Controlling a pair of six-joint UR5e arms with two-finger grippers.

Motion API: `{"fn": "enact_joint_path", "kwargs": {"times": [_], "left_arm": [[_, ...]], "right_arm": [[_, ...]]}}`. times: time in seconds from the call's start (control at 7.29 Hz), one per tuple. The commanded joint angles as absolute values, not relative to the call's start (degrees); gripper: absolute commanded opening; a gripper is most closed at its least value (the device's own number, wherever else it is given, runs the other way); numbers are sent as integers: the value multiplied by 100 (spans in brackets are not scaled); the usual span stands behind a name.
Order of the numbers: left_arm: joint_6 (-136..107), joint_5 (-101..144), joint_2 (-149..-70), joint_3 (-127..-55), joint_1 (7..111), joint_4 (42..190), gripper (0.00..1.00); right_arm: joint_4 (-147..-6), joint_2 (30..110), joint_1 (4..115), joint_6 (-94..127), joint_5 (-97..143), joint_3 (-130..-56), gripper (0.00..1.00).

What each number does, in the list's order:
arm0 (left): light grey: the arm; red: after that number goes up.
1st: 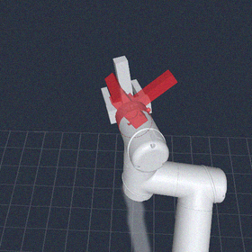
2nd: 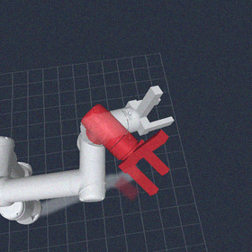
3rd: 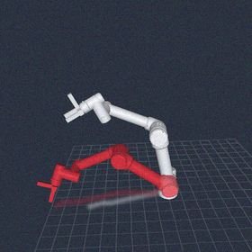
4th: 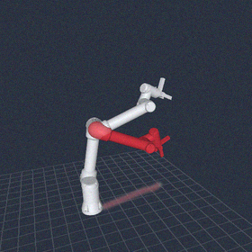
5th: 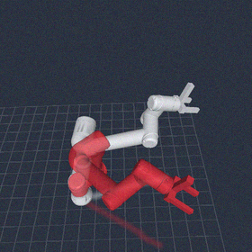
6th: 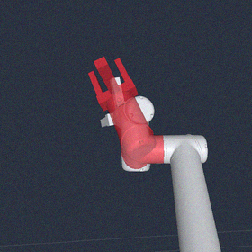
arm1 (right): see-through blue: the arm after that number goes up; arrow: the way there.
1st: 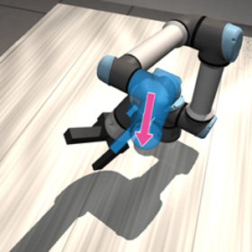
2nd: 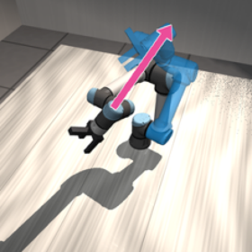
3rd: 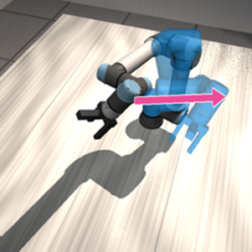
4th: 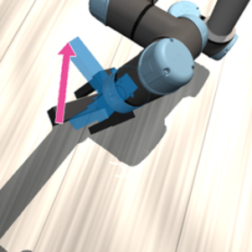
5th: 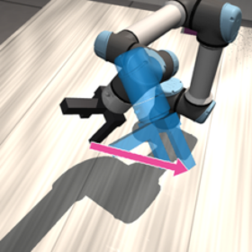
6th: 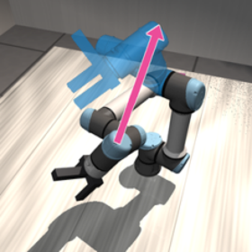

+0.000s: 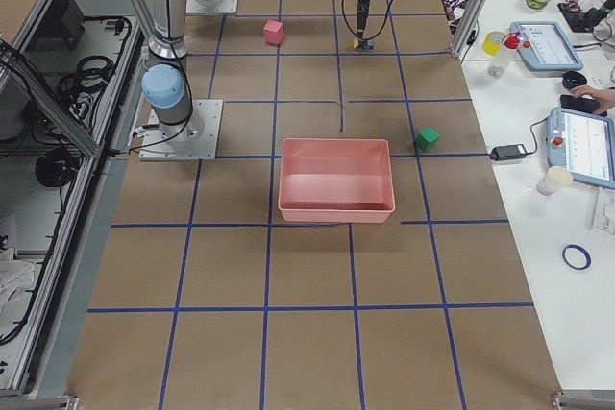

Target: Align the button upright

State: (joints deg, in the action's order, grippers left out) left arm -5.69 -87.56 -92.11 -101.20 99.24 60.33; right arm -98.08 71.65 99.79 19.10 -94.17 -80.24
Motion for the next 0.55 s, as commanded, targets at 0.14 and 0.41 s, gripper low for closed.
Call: {"fn": "enact_joint_path", "kwargs": {"times": [0.14,0.41], "left_arm": [[-1421,-9541,-9762,-11098,10852,3689,100],[-1441,-9711,-10350,-11608,11135,2048,100]], "right_arm": [[-9554,7356,9949,1872,-9430,-8252,100],[-9589,7357,9949,1872,-9431,-8288,100]]}}
